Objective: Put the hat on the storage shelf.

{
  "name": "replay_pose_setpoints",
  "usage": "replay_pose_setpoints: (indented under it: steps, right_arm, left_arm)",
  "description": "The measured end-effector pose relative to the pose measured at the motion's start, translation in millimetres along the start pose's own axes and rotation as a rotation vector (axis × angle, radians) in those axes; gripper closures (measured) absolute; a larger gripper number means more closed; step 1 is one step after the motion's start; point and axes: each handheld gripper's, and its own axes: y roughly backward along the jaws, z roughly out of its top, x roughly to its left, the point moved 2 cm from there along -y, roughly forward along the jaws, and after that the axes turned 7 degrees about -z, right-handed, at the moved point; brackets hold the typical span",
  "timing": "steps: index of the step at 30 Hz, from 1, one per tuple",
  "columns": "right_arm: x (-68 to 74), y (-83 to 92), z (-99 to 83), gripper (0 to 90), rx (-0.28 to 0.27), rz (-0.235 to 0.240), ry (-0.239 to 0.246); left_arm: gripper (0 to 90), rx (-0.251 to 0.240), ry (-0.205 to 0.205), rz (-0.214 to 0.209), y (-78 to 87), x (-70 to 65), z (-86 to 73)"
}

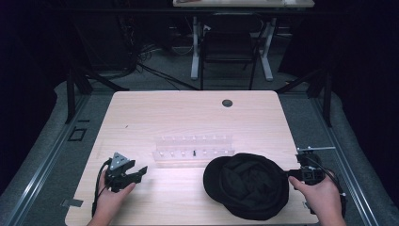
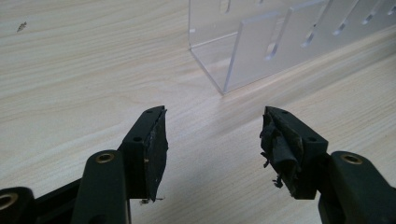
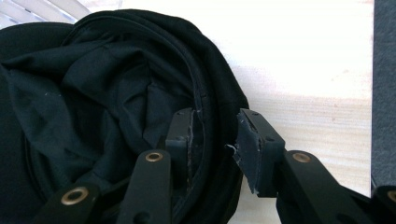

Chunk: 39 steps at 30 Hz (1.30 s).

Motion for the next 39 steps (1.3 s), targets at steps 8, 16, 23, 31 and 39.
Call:
replay_pose_setpoints:
  steps: [8,16,23,31,39]
  right_arm:
    - [-3.0,0.4,1.5,66.5,0.059,0.013,-0.015]
    - [-9.8,-0.5,3.0,67.0,0.124,-0.004,-0.047]
    - [-13.5,-6.2,3.4,67.8,0.167,-0.001,-0.059]
    - [-14.8,-13.8,3.7,72.0,0.207,-0.003,-0.065]
    - [-18.7,-21.3,4.0,72.8,0.259,0.007,-0.058]
  left_arm:
    - [41.1,0.005,-0.004,-0.001,-0.9,-1.2,-0.1]
    - [41.3,0.007,-0.003,-0.003,-1.3,-2.0,-0.3]
    - [41.2,0.005,-0.006,-0.002,-1.9,-2.4,-0.3]
    - [41.3,0.005,-0.006,-0.002,-1.9,-2.4,-0.3]
    - [41.3,0.015,-0.008,-0.003,-1.7,-2.2,-0.2]
